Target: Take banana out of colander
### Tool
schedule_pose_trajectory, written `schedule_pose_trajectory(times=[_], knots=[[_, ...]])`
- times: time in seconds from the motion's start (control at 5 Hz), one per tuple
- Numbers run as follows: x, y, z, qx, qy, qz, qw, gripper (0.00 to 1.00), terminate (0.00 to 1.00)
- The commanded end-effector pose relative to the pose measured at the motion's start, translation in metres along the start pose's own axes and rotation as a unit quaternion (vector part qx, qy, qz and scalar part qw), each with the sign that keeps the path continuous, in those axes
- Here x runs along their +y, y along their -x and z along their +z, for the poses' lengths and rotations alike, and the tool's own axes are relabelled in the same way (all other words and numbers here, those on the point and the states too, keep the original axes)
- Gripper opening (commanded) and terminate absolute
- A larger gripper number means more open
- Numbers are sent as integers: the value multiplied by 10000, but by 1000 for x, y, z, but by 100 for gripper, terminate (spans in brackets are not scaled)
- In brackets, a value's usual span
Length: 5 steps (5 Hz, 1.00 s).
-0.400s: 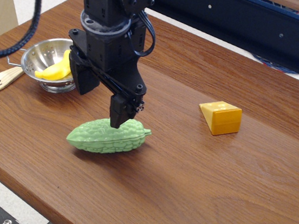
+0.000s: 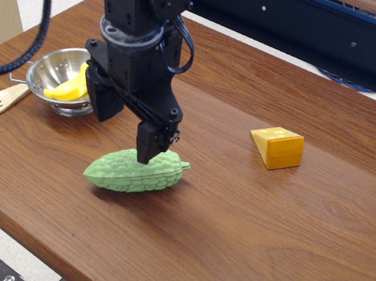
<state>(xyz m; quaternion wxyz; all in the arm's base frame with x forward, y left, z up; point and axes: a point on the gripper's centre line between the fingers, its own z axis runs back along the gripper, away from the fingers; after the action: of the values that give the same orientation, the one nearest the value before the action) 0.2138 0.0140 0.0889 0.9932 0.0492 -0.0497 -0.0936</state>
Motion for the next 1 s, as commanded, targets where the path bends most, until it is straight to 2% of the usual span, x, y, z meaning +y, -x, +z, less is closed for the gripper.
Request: schedule_pose_trajectory(times=[0.0, 0.2, 0.4, 0.6, 0.8], knots=[[44, -24, 32, -341, 314, 101, 9989, 100, 0], [76, -40, 34, -465, 341, 523, 9970, 100, 0], [109, -51, 5, -350, 191, 784, 9961, 100, 0], [134, -48, -21, -272, 184, 766, 9965, 100, 0], [154, -45, -34, -189, -6, 671, 9976, 100, 0]])
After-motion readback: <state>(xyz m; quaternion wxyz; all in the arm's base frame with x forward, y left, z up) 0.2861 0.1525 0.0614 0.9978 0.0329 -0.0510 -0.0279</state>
